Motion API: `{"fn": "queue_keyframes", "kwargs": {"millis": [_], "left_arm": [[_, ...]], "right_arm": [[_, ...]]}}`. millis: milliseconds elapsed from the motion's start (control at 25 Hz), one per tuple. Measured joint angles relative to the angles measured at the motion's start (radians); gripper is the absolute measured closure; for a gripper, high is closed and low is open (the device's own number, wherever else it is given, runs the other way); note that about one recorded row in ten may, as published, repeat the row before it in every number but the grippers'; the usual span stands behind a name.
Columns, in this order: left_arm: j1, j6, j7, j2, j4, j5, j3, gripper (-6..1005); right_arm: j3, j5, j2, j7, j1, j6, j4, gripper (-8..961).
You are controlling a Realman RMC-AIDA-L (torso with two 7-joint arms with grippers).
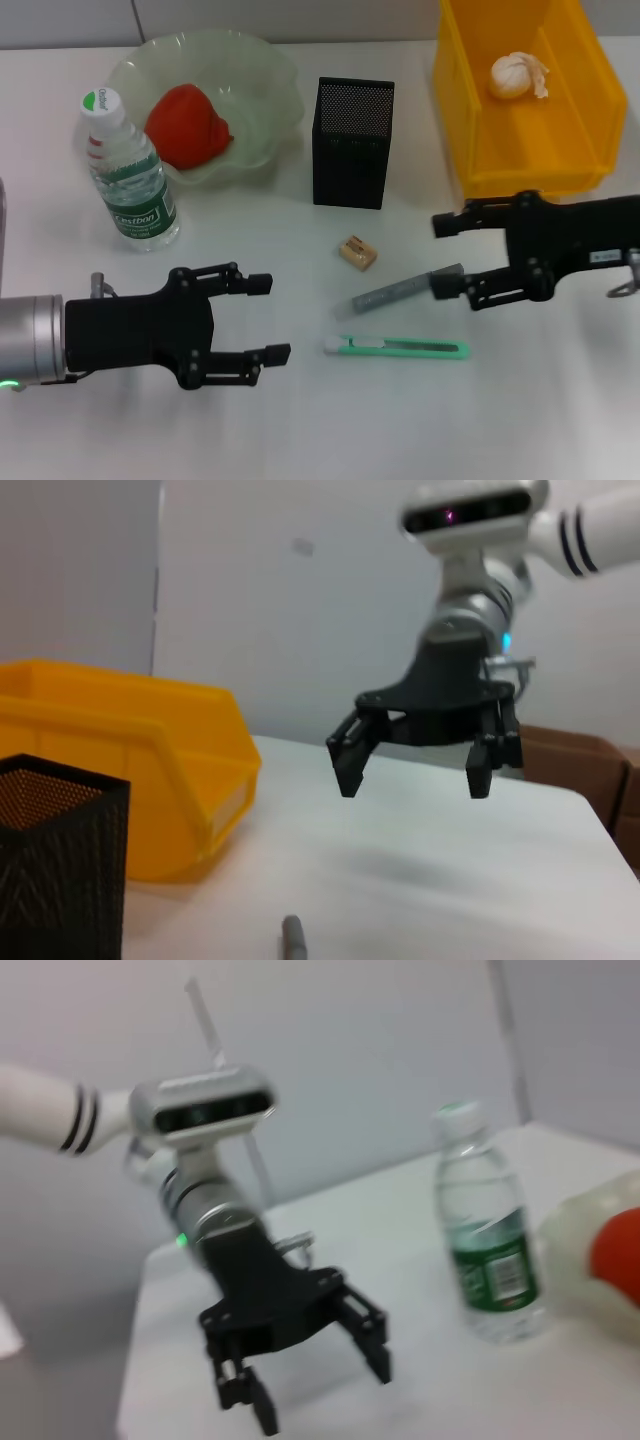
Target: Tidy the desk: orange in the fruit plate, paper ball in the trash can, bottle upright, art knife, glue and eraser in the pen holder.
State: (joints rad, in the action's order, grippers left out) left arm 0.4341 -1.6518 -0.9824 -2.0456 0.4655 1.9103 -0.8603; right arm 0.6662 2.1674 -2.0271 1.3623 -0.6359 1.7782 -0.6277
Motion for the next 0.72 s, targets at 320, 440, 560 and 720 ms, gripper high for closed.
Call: {"fn": "queue_keyframes", "kwargs": {"millis": [320,440,560,720], "left_arm": [[0.0,0.003,0.034,0.0,-0.001,0.011,0.003,194],[0.0,0.004,0.034,-0.003,-0.001,0.011,0.001,194],[-0.001,0.007,0.034,-0.004,-0.001,0.012,0.0,194],[-0.003,0.013,0.04,-0.007,-0.001,0.012,0.0,194]], "right_arm": [[0.203,0.002,-0.011,0.052,-0.069,-0.054,-0.029,192],[0.289,0.002,-0.016,0.063,-0.098,-0.09,-0.025,192],[0.36,0.004,-0.029,0.067,-0.116,-0.128,-0.024,192],[0.476,0.016,-0.052,0.072,-0.128,-0.192,-0.029,193]]}}
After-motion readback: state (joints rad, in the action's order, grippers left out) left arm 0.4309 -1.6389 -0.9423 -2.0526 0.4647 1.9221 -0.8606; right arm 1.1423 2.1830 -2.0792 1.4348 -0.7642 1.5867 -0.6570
